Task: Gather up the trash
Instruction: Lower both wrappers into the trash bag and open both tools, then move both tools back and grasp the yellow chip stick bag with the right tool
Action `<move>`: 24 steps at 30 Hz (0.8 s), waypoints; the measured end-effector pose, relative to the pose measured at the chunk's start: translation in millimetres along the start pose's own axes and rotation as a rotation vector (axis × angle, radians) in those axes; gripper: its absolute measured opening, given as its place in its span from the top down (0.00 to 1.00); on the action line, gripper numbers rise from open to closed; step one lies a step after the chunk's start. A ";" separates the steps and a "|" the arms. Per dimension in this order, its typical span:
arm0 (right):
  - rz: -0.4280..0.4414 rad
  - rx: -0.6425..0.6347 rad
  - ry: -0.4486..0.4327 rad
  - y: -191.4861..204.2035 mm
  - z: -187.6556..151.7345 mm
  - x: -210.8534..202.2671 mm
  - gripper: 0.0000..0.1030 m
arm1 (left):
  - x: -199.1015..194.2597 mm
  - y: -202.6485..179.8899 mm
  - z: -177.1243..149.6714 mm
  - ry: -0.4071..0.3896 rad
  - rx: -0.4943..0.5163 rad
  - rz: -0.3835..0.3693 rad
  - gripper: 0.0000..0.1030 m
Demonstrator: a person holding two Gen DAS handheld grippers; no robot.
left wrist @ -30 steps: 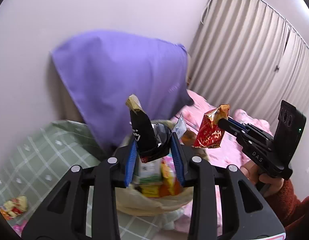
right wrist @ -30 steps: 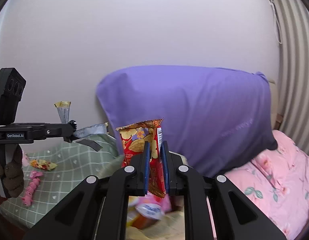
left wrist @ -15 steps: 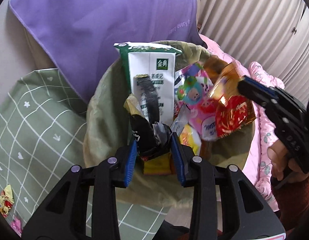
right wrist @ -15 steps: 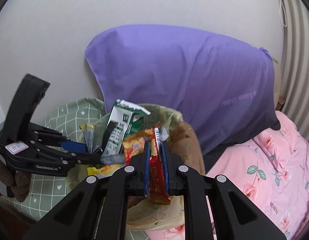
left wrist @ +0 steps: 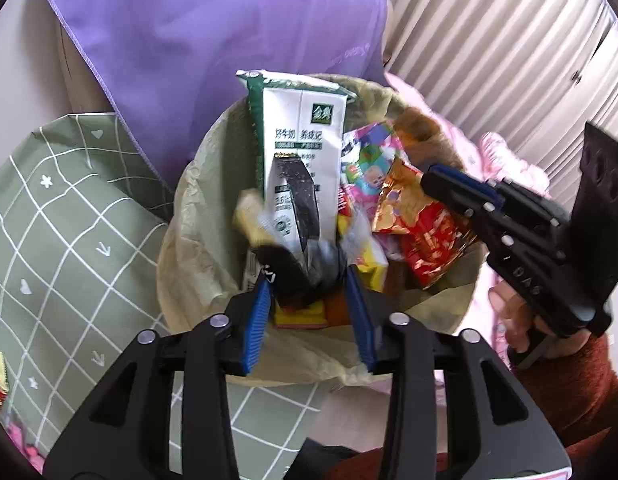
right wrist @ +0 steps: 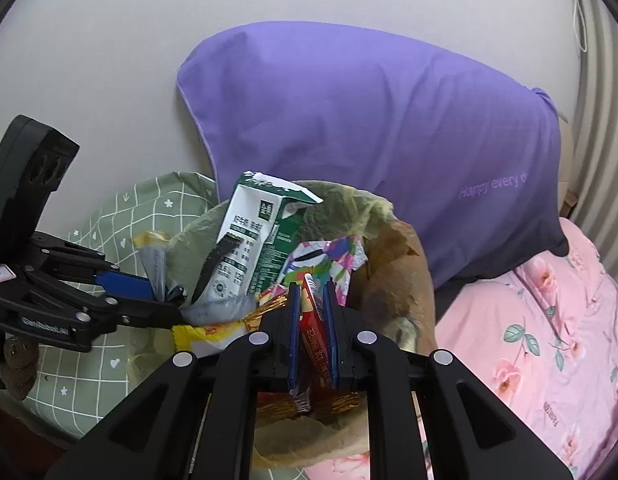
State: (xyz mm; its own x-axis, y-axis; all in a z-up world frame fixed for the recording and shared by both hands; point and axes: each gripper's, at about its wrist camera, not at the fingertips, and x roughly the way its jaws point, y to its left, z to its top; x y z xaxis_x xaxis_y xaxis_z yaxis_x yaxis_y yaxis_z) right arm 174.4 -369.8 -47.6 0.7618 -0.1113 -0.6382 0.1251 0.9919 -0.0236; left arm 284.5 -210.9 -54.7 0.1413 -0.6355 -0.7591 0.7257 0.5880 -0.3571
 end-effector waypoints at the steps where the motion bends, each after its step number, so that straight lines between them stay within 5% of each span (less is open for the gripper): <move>1: 0.000 0.008 -0.003 -1.6 -0.8 -1.6 0.88 | -1.3 0.1 -4.5 -0.007 -0.008 -0.023 0.54; 6: -0.002 0.005 -0.003 -3.9 0.7 -7.9 0.84 | -12.3 9.0 -3.8 -0.017 -0.050 -0.129 0.44; 8: -0.007 -0.007 -0.010 -2.9 4.4 -10.4 0.73 | -19.1 13.3 -1.2 -0.038 -0.063 -0.131 0.28; 10: -0.001 -0.003 -0.031 -2.5 8.5 -15.2 0.67 | -35.4 17.6 -1.7 -0.096 -0.070 -0.097 0.15; 13: -0.005 0.007 -0.064 -0.9 16.7 -22.0 0.61 | -60.5 27.5 -6.0 -0.185 -0.086 -0.057 0.09; 18: 0.054 0.012 -0.120 14.0 30.8 -30.5 0.58 | -106.3 51.5 -23.9 -0.307 -0.147 0.112 0.09; 24: 0.208 -0.059 -0.142 61.2 40.2 -22.5 0.58 | -146.3 101.9 -66.8 -0.332 -0.248 0.228 0.09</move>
State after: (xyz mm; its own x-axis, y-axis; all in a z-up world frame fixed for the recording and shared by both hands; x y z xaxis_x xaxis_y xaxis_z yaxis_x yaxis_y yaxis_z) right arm 190.4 -309.1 -3.8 0.8492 0.0917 -0.5200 -0.0772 0.9958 0.0496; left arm 292.9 -24.6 -16.4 0.5156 -0.5784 -0.6322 0.4742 0.8071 -0.3517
